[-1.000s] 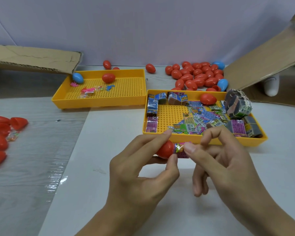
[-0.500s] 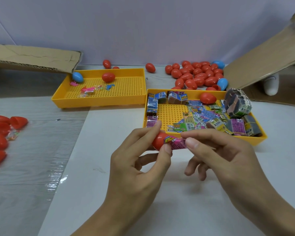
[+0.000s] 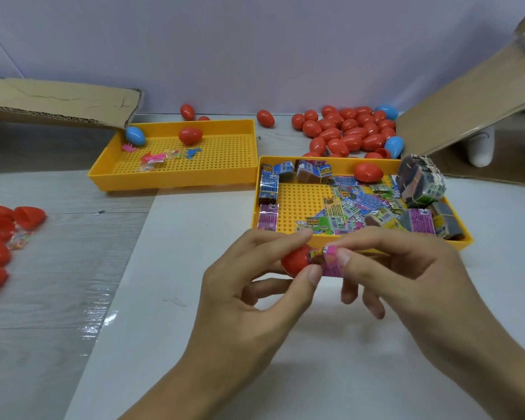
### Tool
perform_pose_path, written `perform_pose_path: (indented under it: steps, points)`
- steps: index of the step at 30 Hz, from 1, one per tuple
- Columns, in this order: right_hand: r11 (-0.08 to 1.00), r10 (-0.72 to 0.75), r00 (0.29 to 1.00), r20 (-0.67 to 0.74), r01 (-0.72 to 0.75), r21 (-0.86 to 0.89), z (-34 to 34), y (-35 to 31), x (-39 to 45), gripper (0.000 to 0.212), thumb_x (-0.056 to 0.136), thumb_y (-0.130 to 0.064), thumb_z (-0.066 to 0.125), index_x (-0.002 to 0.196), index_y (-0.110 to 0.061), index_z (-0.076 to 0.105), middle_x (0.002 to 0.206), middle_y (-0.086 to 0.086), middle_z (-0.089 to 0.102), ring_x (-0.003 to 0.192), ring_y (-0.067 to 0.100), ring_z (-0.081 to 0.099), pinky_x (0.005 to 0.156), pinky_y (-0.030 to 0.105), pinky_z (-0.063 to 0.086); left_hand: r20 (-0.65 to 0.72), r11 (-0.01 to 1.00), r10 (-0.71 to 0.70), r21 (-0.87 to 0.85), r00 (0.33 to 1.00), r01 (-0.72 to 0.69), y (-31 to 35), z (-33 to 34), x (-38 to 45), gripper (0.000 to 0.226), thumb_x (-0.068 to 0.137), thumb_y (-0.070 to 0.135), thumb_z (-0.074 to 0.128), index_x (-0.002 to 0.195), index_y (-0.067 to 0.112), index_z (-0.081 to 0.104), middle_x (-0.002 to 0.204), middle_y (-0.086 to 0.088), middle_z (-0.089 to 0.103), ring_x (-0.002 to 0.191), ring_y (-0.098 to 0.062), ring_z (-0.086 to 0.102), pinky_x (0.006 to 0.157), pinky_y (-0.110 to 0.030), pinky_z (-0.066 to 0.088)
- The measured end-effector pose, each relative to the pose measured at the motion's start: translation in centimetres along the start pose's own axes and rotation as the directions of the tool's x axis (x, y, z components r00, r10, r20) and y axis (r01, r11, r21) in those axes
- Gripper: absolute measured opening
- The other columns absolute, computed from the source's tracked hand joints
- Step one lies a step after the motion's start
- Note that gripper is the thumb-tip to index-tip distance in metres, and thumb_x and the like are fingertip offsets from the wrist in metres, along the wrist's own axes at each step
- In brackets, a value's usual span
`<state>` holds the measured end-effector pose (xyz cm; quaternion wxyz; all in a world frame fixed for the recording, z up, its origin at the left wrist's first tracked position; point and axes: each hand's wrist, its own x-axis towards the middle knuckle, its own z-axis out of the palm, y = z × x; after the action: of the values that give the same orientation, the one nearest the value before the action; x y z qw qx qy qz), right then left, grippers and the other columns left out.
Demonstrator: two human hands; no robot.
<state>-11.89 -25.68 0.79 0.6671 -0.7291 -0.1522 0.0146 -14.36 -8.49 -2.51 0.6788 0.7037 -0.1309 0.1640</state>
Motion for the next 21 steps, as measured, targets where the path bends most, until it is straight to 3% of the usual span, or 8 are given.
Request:
perform_pose_path:
  steps: [6, 10, 13, 17, 21]
  points:
    - [0.999, -0.003, 0.998, -0.067, 0.001, -0.032, -0.42, 0.03, 0.31, 0.02, 0.072, -0.015, 0.068, 0.084, -0.028, 0.078, 0.071, 0.006, 0.072, 0.046, 0.014, 0.062, 0.036, 0.022, 0.04, 0.064, 0.996, -0.046, -0.072, 0.997, 0.051, -0.06, -0.12, 0.06, 0.047, 0.081, 0.018, 0.072, 0.126, 0.032, 0.067, 0.109, 0.001, 0.064, 0.091, -0.031, 0.072, 0.074, -0.029, 0.06]
    - [0.998, -0.049, 0.998, -0.045, 0.046, -0.052, -0.25, -0.19, 0.18, 0.018, 0.073, -0.014, 0.069, 0.082, -0.026, 0.078, 0.066, 0.0, 0.07, 0.045, 0.011, 0.061, 0.042, 0.012, 0.042, 0.053, 0.994, -0.062, -0.086, 0.997, 0.066, -0.06, -0.2, 0.15, 0.043, 0.081, 0.018, 0.072, 0.123, 0.028, 0.069, 0.104, -0.001, 0.064, 0.087, -0.031, 0.072, 0.071, -0.026, 0.058]
    - [0.996, -0.063, 0.997, -0.04, 0.06, -0.069, -0.12, -0.29, 0.16, 0.012, 0.073, -0.02, 0.083, 0.083, -0.025, 0.078, 0.062, -0.001, 0.069, 0.045, 0.01, 0.061, 0.043, 0.011, 0.042, 0.048, 0.994, -0.059, -0.092, 0.997, 0.063, -0.09, -0.25, 0.17, 0.04, 0.08, 0.017, 0.073, 0.119, 0.025, 0.071, 0.105, -0.003, 0.063, 0.085, -0.032, 0.072, 0.07, -0.028, 0.059]
    - [0.995, -0.067, 0.995, -0.069, 0.062, -0.075, -0.04, -0.26, 0.12, 0.012, 0.072, -0.027, 0.07, 0.077, -0.02, 0.078, 0.057, -0.002, 0.067, 0.042, 0.009, 0.059, 0.043, 0.009, 0.04, 0.043, 0.995, -0.053, -0.085, 0.998, 0.057, -0.15, -0.23, 0.24, 0.037, 0.078, 0.016, 0.076, 0.114, 0.023, 0.073, 0.109, -0.006, 0.061, 0.085, -0.032, 0.072, 0.069, -0.031, 0.06]
    - [0.993, -0.072, 0.994, -0.088, 0.062, -0.105, -0.06, -0.18, 0.1, 0.009, 0.075, -0.029, 0.073, 0.077, -0.021, 0.076, 0.054, -0.003, 0.066, 0.038, 0.006, 0.055, 0.042, 0.008, 0.039, 0.072, 0.995, -0.025, -0.094, 0.997, 0.032, -0.3, -0.26, 0.22, 0.035, 0.079, 0.01, 0.075, 0.113, 0.019, 0.072, 0.112, -0.001, 0.063, 0.097, -0.031, 0.07, 0.077, -0.027, 0.059]
